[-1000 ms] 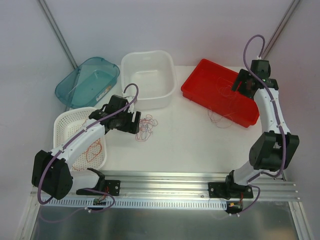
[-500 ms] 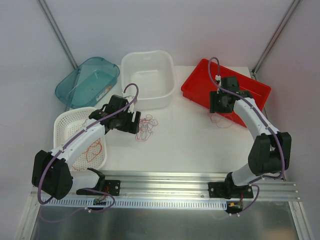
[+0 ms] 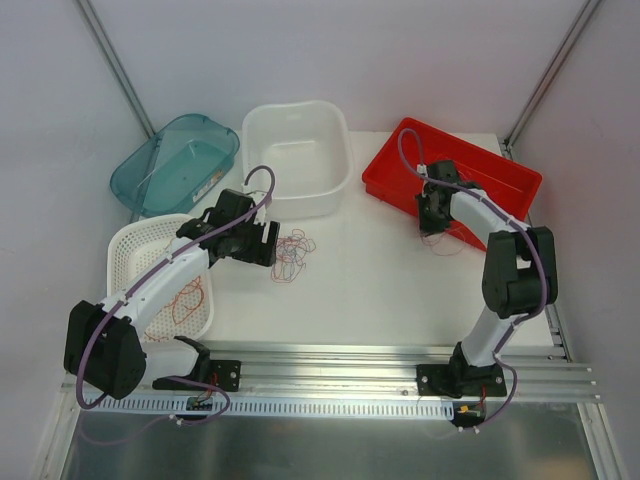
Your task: Untangle the cables
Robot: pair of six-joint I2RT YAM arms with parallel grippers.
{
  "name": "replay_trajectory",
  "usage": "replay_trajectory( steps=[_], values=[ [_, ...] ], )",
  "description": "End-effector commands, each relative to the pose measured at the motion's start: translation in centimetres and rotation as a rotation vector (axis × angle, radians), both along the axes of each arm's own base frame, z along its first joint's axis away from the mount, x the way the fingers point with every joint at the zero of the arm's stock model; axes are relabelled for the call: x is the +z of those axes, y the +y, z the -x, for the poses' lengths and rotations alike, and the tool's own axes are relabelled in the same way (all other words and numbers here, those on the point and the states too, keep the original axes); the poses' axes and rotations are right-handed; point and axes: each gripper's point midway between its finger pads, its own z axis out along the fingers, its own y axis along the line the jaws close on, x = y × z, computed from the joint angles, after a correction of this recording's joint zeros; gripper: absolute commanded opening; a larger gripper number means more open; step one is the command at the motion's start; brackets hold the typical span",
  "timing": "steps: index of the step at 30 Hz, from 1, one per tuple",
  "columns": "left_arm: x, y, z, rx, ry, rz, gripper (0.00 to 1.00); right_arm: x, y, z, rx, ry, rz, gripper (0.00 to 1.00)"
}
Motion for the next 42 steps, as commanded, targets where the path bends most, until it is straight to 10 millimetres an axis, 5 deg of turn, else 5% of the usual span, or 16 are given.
replay_trajectory(
  steps=[1,3,7,17,21,27,32,35,38,39,42],
  values=[
    [1.0,0.1,-0.3,-0.008,-0.038,0.013,0.74,2.4,0.0,-1.1,0.0,-0.091,0.008,0.08],
    [1.0,0.1,-0.3,-0.009,-0.037,0.015,0.74,3.6,-0.1,-0.6,0.01,-0.109,0.016,0.01],
    [0.9,0.1,-0.2,-0.012,-0.034,0.017,0.74,9.4,-0.5,-0.2,0.012,-0.222,0.014,0.01],
    [0.8,0.1,-0.2,-0.013,-0.027,0.018,0.74,29.8,-1.5,-0.3,-0.014,-0.639,-0.024,0.01],
    [0.8,0.1,-0.3,-0.012,-0.028,0.017,0.74,34.3,-3.9,-2.1,-0.108,-0.77,-0.003,0.01],
    [0.7,0.2,-0.3,-0.008,-0.027,0.011,0.74,33.2,-8.1,-6.3,-0.285,-0.784,0.02,0.01],
    [0.4,0.2,-0.2,-0.01,-0.02,0.008,0.74,27.7,-9.7,-9.4,-0.341,-0.68,0.054,0.01],
    [0.4,0.2,-0.2,-0.011,-0.017,0.007,0.74,24.5,-12.2,-9.7,-0.444,-0.62,0.089,0.05],
    [0.3,0.1,-0.2,-0.012,-0.014,0.007,0.74,21.4,-13.9,-9.2,-0.525,-0.533,0.115,0.36],
    [0.2,0.1,-0.2,-0.01,-0.01,0.007,0.74,21.1,-14.0,-8.9,-0.534,-0.521,0.125,0.54],
    [0.1,0.2,-0.2,-0.011,-0.008,0.006,0.74,21.7,-13.5,-7.3,-0.522,-0.511,0.136,0.74]
  ],
)
